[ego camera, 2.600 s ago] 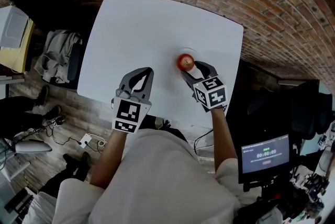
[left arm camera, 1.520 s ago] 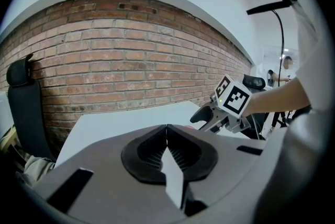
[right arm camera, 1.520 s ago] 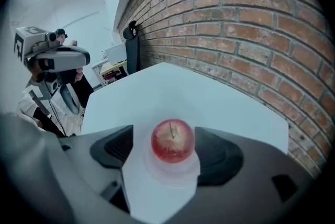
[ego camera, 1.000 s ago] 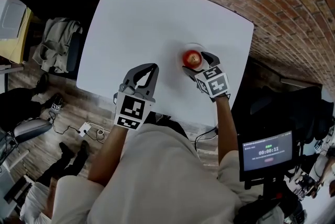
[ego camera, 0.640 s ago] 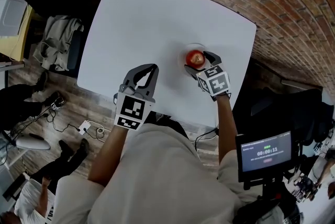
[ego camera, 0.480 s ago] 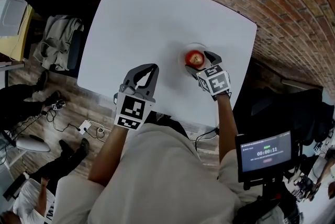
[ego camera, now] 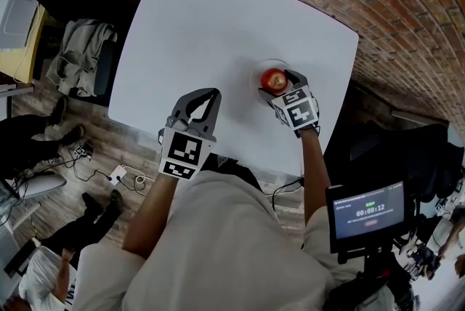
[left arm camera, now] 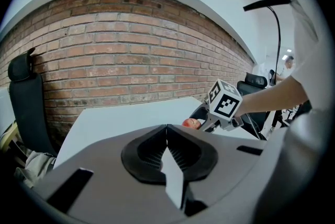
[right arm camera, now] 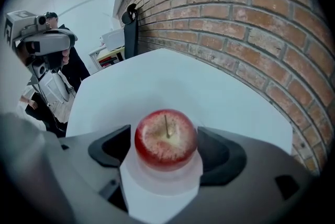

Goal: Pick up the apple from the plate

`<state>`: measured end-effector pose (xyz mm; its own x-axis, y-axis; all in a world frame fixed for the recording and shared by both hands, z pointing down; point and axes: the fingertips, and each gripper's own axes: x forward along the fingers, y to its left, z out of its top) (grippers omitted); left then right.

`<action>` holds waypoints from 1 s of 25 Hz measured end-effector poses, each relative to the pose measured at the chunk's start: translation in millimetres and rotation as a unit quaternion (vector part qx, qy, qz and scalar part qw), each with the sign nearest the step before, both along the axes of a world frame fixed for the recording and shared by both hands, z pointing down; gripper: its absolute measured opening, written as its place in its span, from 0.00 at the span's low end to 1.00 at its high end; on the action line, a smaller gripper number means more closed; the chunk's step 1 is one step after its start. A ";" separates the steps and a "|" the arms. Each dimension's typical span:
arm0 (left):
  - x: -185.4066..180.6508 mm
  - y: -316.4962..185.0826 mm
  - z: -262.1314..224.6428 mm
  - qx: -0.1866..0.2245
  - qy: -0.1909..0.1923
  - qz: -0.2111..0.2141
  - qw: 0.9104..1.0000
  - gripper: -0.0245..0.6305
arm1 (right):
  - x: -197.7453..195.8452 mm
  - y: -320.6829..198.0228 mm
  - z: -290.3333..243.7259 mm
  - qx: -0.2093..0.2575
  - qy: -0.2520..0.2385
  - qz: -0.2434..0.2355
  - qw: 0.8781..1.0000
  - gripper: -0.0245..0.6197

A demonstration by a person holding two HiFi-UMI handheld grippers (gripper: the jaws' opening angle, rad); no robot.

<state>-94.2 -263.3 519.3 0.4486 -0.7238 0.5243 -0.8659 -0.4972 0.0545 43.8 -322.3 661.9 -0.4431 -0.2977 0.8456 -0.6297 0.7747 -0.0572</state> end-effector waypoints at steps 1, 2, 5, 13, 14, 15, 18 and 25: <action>-0.3 0.2 0.2 0.000 0.000 0.000 1.000 0.05 | 0.4 -0.4 0.2 0.001 0.001 0.000 1.000 0.63; -0.5 0.4 0.5 -0.001 0.000 0.000 1.000 0.05 | 0.7 -0.9 0.3 0.002 0.002 0.001 1.000 0.63; -1.2 0.5 1.1 -0.001 0.000 -0.001 1.000 0.05 | 1.4 -2.1 1.4 0.004 0.005 0.002 1.000 0.63; -2.4 -1.5 0.9 -0.002 0.001 -0.003 1.000 0.05 | 5.3 -6.0 4.4 0.019 0.021 0.009 1.000 0.62; -2.4 -1.8 0.9 -0.001 0.002 -0.003 1.000 0.05 | 5.7 -6.1 5.3 0.020 0.024 0.008 0.999 0.62; -2.3 -1.7 0.7 0.000 0.003 -0.003 1.000 0.05 | 5.9 -5.9 6.0 0.021 0.027 0.008 0.999 0.62; -3.3 0.5 -1.0 0.002 0.003 -0.001 1.000 0.05 | 3.8 -5.3 5.8 0.026 0.030 0.008 0.999 0.62; -2.7 3.8 -5.1 0.008 0.004 0.000 1.000 0.05 | 2.2 -5.0 5.0 0.028 0.019 0.014 0.999 0.62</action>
<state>-96.9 -259.5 514.2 0.4525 -0.7328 0.5082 -0.8658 -0.4975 0.0534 46.1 -327.3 667.0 -0.4010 -0.3570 0.8437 -0.6527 0.7575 0.0103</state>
